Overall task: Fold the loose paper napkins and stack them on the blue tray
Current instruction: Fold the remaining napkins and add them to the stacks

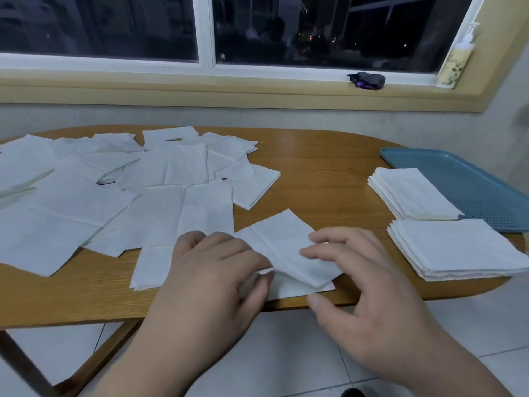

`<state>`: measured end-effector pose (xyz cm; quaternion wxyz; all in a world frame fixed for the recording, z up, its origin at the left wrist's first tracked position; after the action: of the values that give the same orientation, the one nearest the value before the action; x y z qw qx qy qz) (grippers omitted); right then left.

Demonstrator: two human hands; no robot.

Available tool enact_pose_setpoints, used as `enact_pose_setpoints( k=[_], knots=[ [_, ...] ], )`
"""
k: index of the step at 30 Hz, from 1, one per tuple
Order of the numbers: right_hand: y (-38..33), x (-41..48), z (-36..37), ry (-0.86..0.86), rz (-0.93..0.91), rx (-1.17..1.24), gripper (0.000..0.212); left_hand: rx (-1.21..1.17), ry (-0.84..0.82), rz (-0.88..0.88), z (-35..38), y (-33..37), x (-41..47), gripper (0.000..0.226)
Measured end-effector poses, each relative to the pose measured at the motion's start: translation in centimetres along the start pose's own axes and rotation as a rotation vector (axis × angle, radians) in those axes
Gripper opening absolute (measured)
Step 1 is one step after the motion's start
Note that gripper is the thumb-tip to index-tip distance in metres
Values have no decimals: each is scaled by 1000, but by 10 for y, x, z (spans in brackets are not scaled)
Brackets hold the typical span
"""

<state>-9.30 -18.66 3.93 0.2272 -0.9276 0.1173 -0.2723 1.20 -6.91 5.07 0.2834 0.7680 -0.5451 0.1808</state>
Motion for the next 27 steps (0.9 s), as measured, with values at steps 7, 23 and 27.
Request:
enact_pose_setpoints(
  k=[7, 23, 27],
  knots=[
    [5, 1, -15, 176, 10, 63, 18, -69, -79, -74, 8, -6, -2, 21],
    [38, -7, -29, 220, 211, 242, 7, -187, 65, -225, -12, -31, -14, 39],
    [49, 1, -17, 184, 321, 103, 19, -122, 76, -269, -3, -42, -13, 52]
  ],
)
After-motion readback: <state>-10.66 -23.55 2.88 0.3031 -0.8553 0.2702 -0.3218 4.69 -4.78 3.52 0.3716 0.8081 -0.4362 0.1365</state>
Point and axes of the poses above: each hand's wrist, its own x-axis towards the middle knuckle, its own z-axis out of the palm, y = z × x, the point moved 10 cm from there along x, towards the middle knuckle, and after that the axes turned 1 degree about -y, right-handed, at the moved point
